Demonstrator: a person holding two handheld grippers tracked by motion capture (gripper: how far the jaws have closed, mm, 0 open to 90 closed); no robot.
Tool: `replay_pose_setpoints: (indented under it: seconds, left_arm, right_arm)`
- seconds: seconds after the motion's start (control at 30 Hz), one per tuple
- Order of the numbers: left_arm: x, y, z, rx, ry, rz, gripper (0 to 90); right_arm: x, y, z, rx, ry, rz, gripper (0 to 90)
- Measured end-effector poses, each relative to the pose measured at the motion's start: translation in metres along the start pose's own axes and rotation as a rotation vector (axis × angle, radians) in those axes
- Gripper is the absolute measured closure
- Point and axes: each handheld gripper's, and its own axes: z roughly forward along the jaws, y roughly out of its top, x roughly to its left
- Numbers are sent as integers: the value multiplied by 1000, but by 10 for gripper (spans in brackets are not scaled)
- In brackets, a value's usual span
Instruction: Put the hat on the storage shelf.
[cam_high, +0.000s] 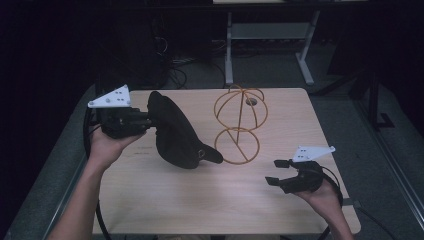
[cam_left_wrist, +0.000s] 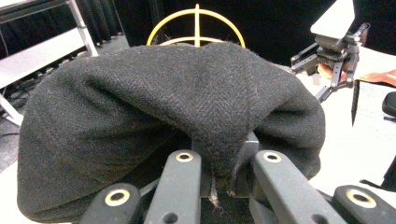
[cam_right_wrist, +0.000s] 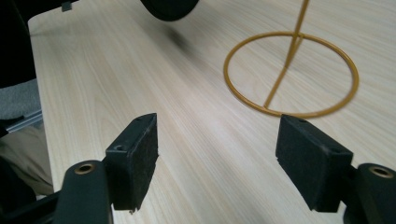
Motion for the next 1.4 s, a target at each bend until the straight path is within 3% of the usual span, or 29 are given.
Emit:
replay_pose_setpoints:
  seconds: [0.3,0.67,1.07,1.3,1.4]
  left_arm:
    - [7,22,9,5,-24,16,836]
    - [11,45,26,25,-38,28,836]
    - [16,78,39,37,-50,70,836]
    - [19,101,53,30,-87,70,836]
    - [22,111,63,52,-94,66,835]
  right_arm:
    - [-11,-10,-8,0,-37,35,275]
    - [-26,-20,-25,-56,-75,87,273]
    - [-27,-21,-28,-57,-111,82,273]
    - [-28,-20,-32,-79,-129,88,273]
    - [-30,-21,-32,-81,-138,91,273]
